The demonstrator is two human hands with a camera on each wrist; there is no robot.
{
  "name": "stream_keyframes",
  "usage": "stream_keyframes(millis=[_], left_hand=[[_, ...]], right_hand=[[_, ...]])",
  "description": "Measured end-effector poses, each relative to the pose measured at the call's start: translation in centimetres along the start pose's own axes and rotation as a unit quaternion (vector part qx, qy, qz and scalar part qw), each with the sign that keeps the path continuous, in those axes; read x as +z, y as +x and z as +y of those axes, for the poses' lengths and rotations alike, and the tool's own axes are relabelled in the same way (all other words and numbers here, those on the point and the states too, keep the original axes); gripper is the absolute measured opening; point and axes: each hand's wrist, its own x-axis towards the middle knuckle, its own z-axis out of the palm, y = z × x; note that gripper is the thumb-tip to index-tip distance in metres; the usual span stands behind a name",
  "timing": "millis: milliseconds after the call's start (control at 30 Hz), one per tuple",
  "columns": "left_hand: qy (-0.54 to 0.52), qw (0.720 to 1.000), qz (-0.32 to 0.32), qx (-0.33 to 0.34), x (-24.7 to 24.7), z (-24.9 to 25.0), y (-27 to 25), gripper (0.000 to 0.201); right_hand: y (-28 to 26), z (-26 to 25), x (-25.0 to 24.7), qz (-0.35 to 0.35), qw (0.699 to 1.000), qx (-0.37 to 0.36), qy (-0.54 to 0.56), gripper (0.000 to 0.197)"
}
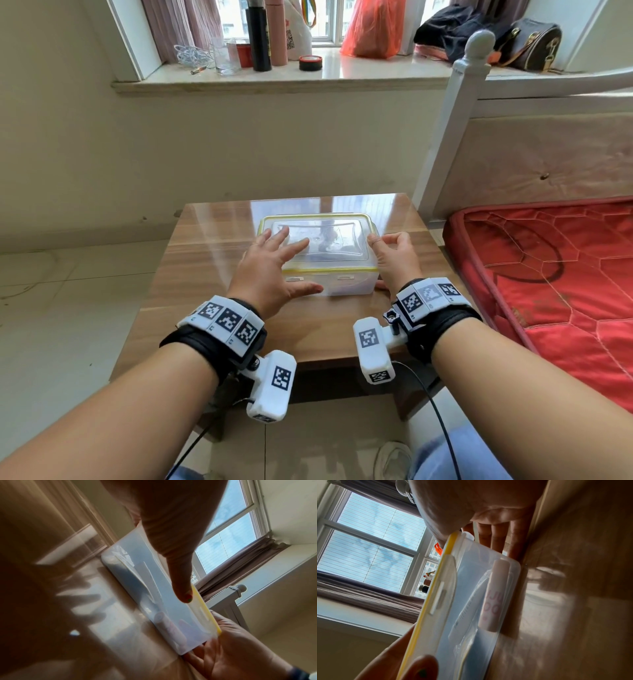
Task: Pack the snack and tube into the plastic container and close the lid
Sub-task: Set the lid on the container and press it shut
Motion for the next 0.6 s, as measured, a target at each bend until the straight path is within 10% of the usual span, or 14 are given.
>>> stream_keyframes(millis=[600], left_hand=[[0.056, 0.998, 0.034, 0.012, 1.1, -0.2, -0.1, 0.078]], right_hand=[[-0.6, 0.9, 0.5, 0.031, 0.996, -0.058, -0.062, 0.033]])
